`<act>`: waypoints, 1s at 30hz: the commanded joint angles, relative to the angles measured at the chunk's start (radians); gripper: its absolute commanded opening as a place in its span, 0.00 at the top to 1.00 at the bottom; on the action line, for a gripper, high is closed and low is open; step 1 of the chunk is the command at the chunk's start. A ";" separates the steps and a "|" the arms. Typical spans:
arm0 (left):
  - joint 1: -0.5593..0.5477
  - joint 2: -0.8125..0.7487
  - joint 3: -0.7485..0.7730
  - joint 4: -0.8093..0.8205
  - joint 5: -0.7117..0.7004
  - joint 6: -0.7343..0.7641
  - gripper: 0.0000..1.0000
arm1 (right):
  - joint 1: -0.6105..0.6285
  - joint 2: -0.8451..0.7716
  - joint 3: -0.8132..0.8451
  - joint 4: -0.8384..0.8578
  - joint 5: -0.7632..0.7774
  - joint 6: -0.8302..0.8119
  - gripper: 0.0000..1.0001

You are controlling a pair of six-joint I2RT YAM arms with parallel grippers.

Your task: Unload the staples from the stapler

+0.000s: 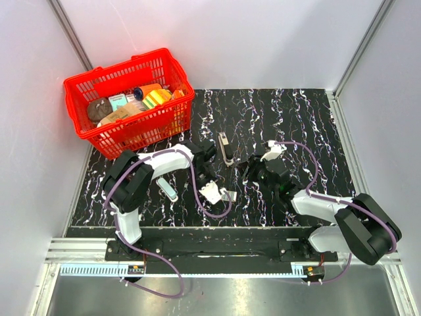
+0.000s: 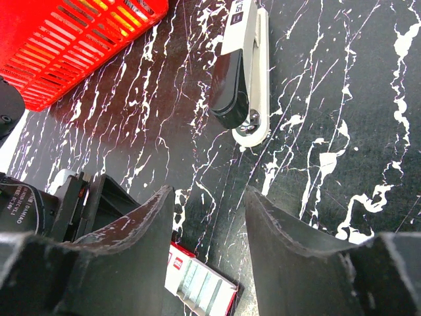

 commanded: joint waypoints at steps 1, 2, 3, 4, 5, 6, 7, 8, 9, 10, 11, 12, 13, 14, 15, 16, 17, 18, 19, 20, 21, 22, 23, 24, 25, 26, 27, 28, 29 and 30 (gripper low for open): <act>-0.010 0.061 -0.005 -0.036 -0.051 0.031 0.62 | 0.006 -0.023 0.005 0.044 -0.007 0.003 0.49; -0.013 0.061 -0.005 -0.045 -0.056 0.031 0.63 | 0.005 -0.023 0.005 0.043 -0.007 0.003 0.49; -0.013 0.063 -0.005 -0.046 -0.056 0.028 0.64 | 0.005 -0.024 0.005 0.041 -0.007 0.005 0.50; -0.015 0.063 -0.007 -0.048 -0.058 0.025 0.65 | 0.006 -0.023 0.005 0.041 -0.007 0.003 0.51; -0.016 0.064 -0.004 -0.049 -0.061 0.016 0.67 | 0.006 -0.024 0.005 0.041 -0.007 0.003 0.51; -0.018 0.064 0.002 -0.054 -0.061 0.010 0.71 | 0.006 -0.023 0.007 0.039 -0.007 0.005 0.51; -0.018 0.070 0.010 -0.057 -0.062 -0.004 0.75 | 0.006 -0.024 0.005 0.038 -0.007 0.005 0.52; -0.019 0.072 0.018 -0.062 -0.062 -0.018 0.79 | 0.005 -0.026 0.004 0.039 -0.007 0.006 0.52; -0.019 0.075 0.025 -0.063 -0.062 -0.036 0.84 | 0.006 -0.026 0.005 0.038 -0.009 0.005 0.52; -0.018 0.075 0.028 -0.062 -0.059 -0.051 0.88 | 0.005 -0.024 0.004 0.038 -0.009 0.005 0.52; -0.019 0.072 0.028 -0.057 -0.058 -0.065 0.89 | 0.006 -0.024 0.007 0.038 -0.010 0.006 0.52; -0.019 0.066 0.022 -0.045 -0.055 -0.078 0.89 | 0.006 -0.026 0.007 0.036 -0.012 0.006 0.52; -0.019 0.055 0.013 -0.031 -0.048 -0.082 0.89 | 0.005 -0.026 0.008 0.036 -0.014 0.005 0.52; -0.019 0.047 0.002 -0.017 -0.041 -0.094 0.89 | 0.006 -0.024 0.010 0.033 -0.017 0.006 0.51; -0.019 0.040 0.001 -0.011 -0.033 -0.107 0.89 | 0.006 -0.026 0.010 0.033 -0.017 0.005 0.51; -0.019 0.035 0.004 -0.003 -0.024 -0.131 0.89 | 0.006 -0.026 0.011 0.030 -0.017 0.003 0.52; -0.019 0.032 0.013 0.006 -0.019 -0.168 0.89 | 0.005 -0.024 0.013 0.026 -0.020 0.005 0.52; -0.021 0.029 0.028 0.012 -0.013 -0.202 0.89 | 0.006 -0.026 0.016 0.023 -0.023 0.005 0.52; -0.019 0.030 0.047 0.012 -0.007 -0.260 0.89 | 0.006 -0.028 0.019 0.018 -0.026 0.003 0.52; -0.019 0.027 0.067 0.013 0.002 -0.286 0.90 | 0.005 -0.031 0.022 0.009 -0.030 0.000 0.52; -0.019 0.023 0.096 0.012 0.011 -0.346 0.90 | 0.005 -0.032 0.030 -0.002 -0.035 -0.001 0.52; -0.012 0.015 0.131 0.003 0.031 -0.389 0.90 | 0.006 -0.038 0.036 -0.017 -0.040 -0.003 0.52; -0.006 0.010 0.162 -0.006 0.053 -0.426 0.90 | 0.005 -0.043 0.045 -0.029 -0.049 -0.015 0.52; 0.001 0.004 0.200 -0.019 0.077 -0.473 0.90 | 0.006 -0.049 0.056 -0.049 -0.053 -0.018 0.52; 0.010 -0.005 0.232 -0.023 0.108 -0.524 0.90 | 0.006 -0.063 0.062 -0.071 -0.053 -0.024 0.52; 0.022 -0.017 0.269 -0.034 0.138 -0.565 0.90 | 0.006 -0.080 0.073 -0.092 -0.053 -0.030 0.52; 0.034 -0.023 0.301 -0.036 0.166 -0.620 0.90 | 0.006 -0.096 0.077 -0.111 -0.055 -0.036 0.52; 0.051 -0.034 0.327 -0.036 0.197 -0.668 0.90 | 0.006 -0.116 0.085 -0.128 -0.053 -0.037 0.52; 0.066 -0.042 0.355 -0.036 0.243 -0.731 0.90 | 0.005 -0.133 0.090 -0.146 -0.052 -0.043 0.52; 0.088 -0.052 0.376 -0.037 0.287 -0.793 0.90 | 0.006 -0.153 0.100 -0.163 -0.053 -0.046 0.51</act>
